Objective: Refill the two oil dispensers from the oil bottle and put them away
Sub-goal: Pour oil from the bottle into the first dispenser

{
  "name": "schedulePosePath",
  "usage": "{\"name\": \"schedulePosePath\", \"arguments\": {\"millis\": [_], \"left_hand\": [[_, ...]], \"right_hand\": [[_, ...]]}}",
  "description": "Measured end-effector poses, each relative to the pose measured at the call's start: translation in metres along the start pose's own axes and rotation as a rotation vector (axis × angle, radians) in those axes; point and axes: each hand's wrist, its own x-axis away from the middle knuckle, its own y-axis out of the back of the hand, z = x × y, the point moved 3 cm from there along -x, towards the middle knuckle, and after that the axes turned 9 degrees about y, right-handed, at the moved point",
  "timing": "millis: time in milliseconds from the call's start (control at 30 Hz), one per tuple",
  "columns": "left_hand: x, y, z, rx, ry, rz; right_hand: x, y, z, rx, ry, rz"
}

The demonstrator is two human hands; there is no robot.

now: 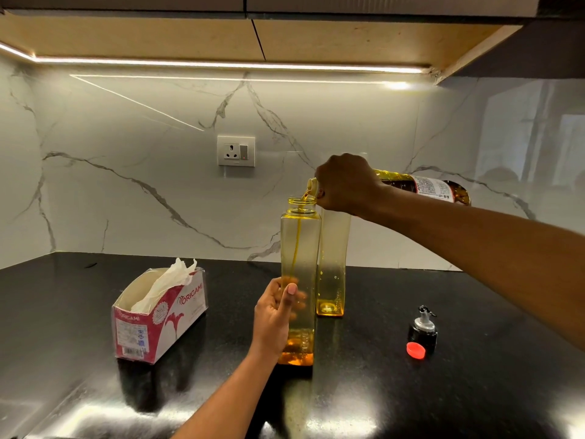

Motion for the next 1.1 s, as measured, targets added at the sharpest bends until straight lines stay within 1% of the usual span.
{"name": "schedulePosePath", "arguments": {"millis": [1100], "left_hand": [[0.0035,0.0007,-0.0031,-0.041,0.061,0.005]], "right_hand": [[-0.0021,-0.0007,-0.0012,0.043,0.042,0.014]]}}
